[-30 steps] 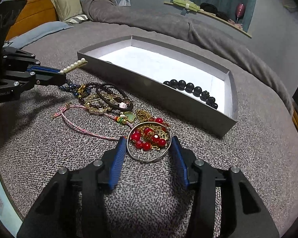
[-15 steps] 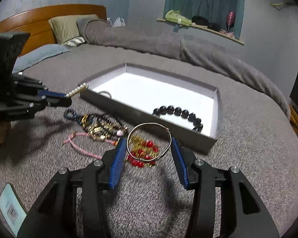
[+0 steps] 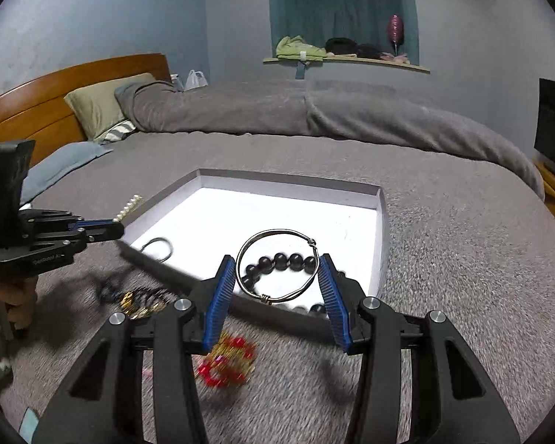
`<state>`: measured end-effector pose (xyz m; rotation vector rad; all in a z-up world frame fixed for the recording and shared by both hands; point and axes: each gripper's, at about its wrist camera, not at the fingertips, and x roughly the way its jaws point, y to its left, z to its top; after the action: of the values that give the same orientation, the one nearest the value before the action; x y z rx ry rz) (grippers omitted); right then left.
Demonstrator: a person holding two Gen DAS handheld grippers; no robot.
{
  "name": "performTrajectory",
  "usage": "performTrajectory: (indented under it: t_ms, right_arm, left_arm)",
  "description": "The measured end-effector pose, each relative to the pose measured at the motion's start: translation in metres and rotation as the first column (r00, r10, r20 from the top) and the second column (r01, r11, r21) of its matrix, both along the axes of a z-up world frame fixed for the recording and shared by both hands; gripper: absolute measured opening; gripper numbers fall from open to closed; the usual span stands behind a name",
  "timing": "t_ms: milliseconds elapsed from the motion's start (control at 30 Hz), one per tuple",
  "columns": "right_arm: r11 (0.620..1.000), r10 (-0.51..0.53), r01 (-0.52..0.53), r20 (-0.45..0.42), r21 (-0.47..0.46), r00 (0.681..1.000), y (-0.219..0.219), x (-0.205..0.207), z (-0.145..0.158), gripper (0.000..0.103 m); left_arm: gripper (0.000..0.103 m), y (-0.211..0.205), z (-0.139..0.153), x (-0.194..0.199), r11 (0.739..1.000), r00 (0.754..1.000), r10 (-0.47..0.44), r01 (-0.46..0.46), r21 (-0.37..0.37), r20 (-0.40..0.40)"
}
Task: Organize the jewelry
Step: 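Carry the pearl hairpin with the left tool while the right tool lowers the hoop into the tray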
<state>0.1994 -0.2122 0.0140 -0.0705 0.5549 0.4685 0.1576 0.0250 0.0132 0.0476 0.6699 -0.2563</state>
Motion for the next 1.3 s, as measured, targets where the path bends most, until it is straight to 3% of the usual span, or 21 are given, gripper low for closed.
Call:
performTrajectory:
  t_ms: [267, 633, 800, 1033, 1200, 1267, 1300]
  right_arm:
    - [1.000, -0.024, 0.024, -0.049, -0.001, 0.999, 0.002, 0.035, -0.011, 0.046]
    - [0.998, -0.057, 0.051, -0.145, -0.045, 0.988, 0.001, 0.050, -0.032, 0.046]
    - [0.997, -0.056, 0.047, -0.149, -0.062, 0.987, 0.003, 0.048, -0.034, 0.047]
    - [0.997, -0.050, 0.039, -0.169, -0.065, 0.984, 0.003, 0.047, -0.036, 0.047]
    - [0.999, -0.046, 0.041, -0.151, -0.036, 0.987, -0.002, 0.044, -0.032, 0.047]
    - [0.999, -0.041, 0.039, -0.139, -0.013, 0.989, -0.006, 0.041, -0.029, 0.049]
    - [0.999, -0.040, 0.040, -0.136, -0.006, 0.990, -0.007, 0.040, -0.028, 0.052]
  left_arm:
    - [0.006, 0.005, -0.006, 0.026, 0.999, 0.999, 0.052, -0.053, -0.015, -0.010]
    - [0.007, 0.009, -0.028, 0.046, 0.998, 0.990, 0.059, -0.062, -0.015, -0.124]
    - [0.014, 0.006, -0.028, 0.041, 0.999, 0.990, 0.044, -0.043, 0.013, -0.132]
    - [0.014, 0.009, -0.030, 0.036, 1.000, 0.988, 0.029, -0.027, 0.011, -0.151]
    - [0.015, 0.007, -0.025, 0.029, 0.999, 0.993, 0.044, -0.041, 0.032, -0.106]
    - [0.029, 0.007, -0.022, 0.025, 0.999, 0.996, 0.035, -0.032, 0.032, -0.088]
    - [0.043, 0.006, -0.021, 0.023, 0.999, 0.997, 0.036, -0.033, 0.041, -0.075]
